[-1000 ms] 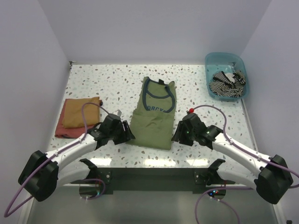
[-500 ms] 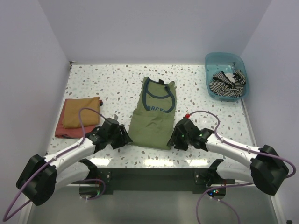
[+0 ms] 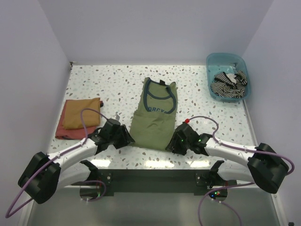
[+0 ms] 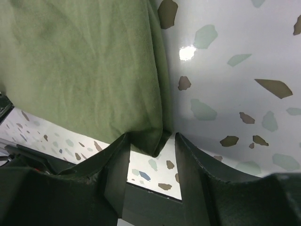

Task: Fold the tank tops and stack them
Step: Fold the tank top

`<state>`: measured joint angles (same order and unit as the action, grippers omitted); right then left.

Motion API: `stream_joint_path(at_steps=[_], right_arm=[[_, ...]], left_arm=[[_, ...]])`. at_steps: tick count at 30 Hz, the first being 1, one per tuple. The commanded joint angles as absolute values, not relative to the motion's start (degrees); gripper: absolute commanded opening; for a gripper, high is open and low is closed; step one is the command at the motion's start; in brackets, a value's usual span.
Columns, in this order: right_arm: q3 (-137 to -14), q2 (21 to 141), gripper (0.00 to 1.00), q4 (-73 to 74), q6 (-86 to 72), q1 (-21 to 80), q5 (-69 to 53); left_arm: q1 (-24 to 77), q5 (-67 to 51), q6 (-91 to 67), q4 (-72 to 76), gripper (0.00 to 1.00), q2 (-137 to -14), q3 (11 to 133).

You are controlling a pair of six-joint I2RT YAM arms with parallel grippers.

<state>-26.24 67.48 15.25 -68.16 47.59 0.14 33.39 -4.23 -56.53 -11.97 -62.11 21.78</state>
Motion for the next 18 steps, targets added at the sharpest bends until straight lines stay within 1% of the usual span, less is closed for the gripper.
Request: stream_joint_path(at_steps=[1, 3, 4, 6, 7, 8, 9, 11, 12, 14, 15, 18], right_arm=[[-24.3, 67.9, 0.46, 14.2, -70.3, 48.0, 0.7], [-23.6, 68.0, 0.43, 14.0, -70.5, 48.0, 1.1], [-23.3, 68.1, 0.38, 13.7, -70.5, 47.9, 1.1], [-23.0, 68.4, 0.33, 13.5, -70.2, 48.0, 1.1], [-23.0, 68.3, 0.27, 13.8, -70.1, 48.0, 1.2], [-23.3, 68.3, 0.24, 14.1, -69.7, 48.0, 1.4], [-23.6, 68.2, 0.16, 15.2, -68.9, 48.0, 2.0], [-24.9, 67.4, 0.1, 16.6, -67.9, 48.0, 2.8], [-25.3, 67.2, 0.04, 18.0, -66.8, 48.0, 3.3], [-26.6, 66.1, 0.0, 19.3, -65.7, 48.0, 3.3], [-27.1, 65.7, 0.0, 21.2, -64.4, 48.2, 3.4], [-28.3, 63.1, 0.0, 24.9, -63.6, 50.3, 4.3]], left_arm=[[33.0, -1.7, -56.3, -12.9, 0.54, -64.0, 18.9], [33.0, -1.6, -56.0, -12.5, 0.52, -64.3, 18.3], [33.1, -1.6, -55.9, -12.1, 0.5, -64.5, 18.2], [33.1, -1.5, -55.5, -11.5, 0.46, -65.0, 17.8], [33.1, -1.6, -55.3, -11.2, 0.44, -65.5, 17.7], [33.1, -1.6, -55.1, -11.0, 0.4, -65.7, 17.5], [33.1, -1.9, -54.8, -10.6, 0.3, -65.7, 17.3], [33.3, -2.3, -54.2, -10.4, 0.22, -65.6, 17.1], [33.4, -2.5, -53.7, -10.7, 0.11, -65.4, 17.3], [33.8, -2.5, -53.5, -11.8, 0.06, -63.8, 17.8], [33.9, -2.5, -53.4, -12.4, 0.0, -63.0, 17.9], [34.7, -2.3, -53.8, -16.6, 0.0, -59.1, 17.9]])
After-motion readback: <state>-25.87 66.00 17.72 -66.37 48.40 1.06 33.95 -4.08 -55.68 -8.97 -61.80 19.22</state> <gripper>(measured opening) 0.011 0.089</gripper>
